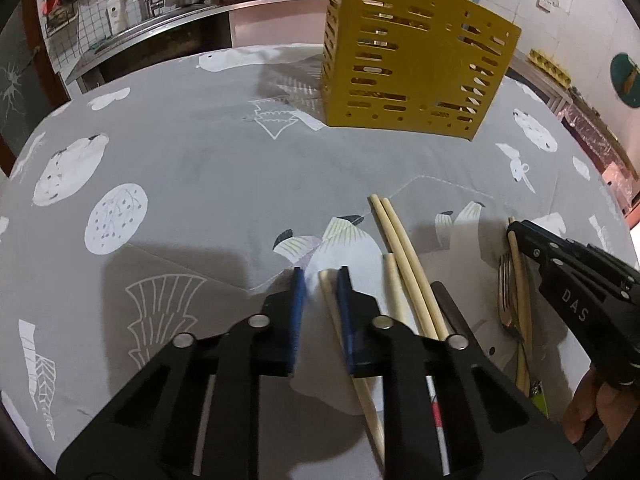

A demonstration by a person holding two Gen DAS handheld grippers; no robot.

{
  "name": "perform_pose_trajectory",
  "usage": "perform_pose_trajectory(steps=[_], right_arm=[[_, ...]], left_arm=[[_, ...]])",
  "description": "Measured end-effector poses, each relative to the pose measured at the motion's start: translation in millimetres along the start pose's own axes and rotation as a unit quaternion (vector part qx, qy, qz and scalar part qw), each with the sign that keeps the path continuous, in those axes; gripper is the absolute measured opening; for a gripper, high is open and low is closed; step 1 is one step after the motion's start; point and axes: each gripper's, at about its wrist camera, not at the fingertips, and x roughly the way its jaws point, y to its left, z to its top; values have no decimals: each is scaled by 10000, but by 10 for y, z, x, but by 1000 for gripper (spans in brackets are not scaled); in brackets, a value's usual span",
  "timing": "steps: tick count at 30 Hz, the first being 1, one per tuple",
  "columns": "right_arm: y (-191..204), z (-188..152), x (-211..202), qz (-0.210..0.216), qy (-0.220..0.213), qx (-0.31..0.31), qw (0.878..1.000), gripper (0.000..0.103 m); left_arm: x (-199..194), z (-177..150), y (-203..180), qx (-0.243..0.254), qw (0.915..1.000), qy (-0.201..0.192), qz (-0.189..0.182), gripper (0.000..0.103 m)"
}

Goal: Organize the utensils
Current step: 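Close the left gripper on another chopstick while the right gripper holds its chopstick, then lift and carry both chopsticks over the yellow holder with both grippers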

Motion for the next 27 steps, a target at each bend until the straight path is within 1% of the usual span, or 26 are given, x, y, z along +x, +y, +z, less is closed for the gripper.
perform_pose_trajectory(steps=[2, 8, 12, 16, 18, 20, 22, 27], right_arm=[[-24, 16, -41, -42, -112, 44, 9999, 9], [-100, 54, -147, 4, -370, 176, 9992, 8], [-144, 93, -266, 25, -644, 244, 9976, 8], [-173, 133, -443, 53, -1004, 286, 9945, 8], [-155, 173, -580, 20, -1269, 202, 9917, 8], [-129, 198, -729, -56, -1556, 84, 9878, 8], [-124, 226, -865, -25, -1782, 43, 9840, 7], [-153, 282, -1106, 25, -2189, 36, 9757, 7]], left_arm=[[-3, 7, 34, -71, 9999, -4, -72, 7], [-16, 10, 52, -107, 9998, -89, -129, 6], [-78, 25, 82, -159, 9994, -223, -205, 4], [-231, 56, 112, -156, 9982, -548, -172, 4], [-370, 68, 114, -127, 9965, -814, -108, 4], [-533, 83, 118, -86, 9937, -1117, -51, 4], [-704, 94, 130, -87, 9900, -1410, -16, 3], [-1011, 143, 184, -201, 9813, -1914, -11, 3]])
